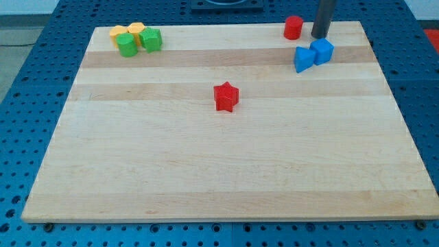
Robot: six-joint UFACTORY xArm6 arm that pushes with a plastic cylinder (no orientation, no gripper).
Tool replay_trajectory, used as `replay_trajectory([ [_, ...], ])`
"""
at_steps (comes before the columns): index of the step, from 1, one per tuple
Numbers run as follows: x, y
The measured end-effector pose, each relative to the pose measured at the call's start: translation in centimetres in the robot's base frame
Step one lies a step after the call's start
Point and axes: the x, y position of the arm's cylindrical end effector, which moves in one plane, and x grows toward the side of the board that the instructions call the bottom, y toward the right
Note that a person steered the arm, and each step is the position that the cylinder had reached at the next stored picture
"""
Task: Move the red circle towards the bottom left
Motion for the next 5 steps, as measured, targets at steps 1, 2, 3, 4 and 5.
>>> replay_trajectory([
  [1,-2.0,-0.1],
  [2,-2.5,-1.3],
  [3,-2.4,-4.7],
  [4,-1.9,-8.1],
  [5,-0.6,-10.2],
])
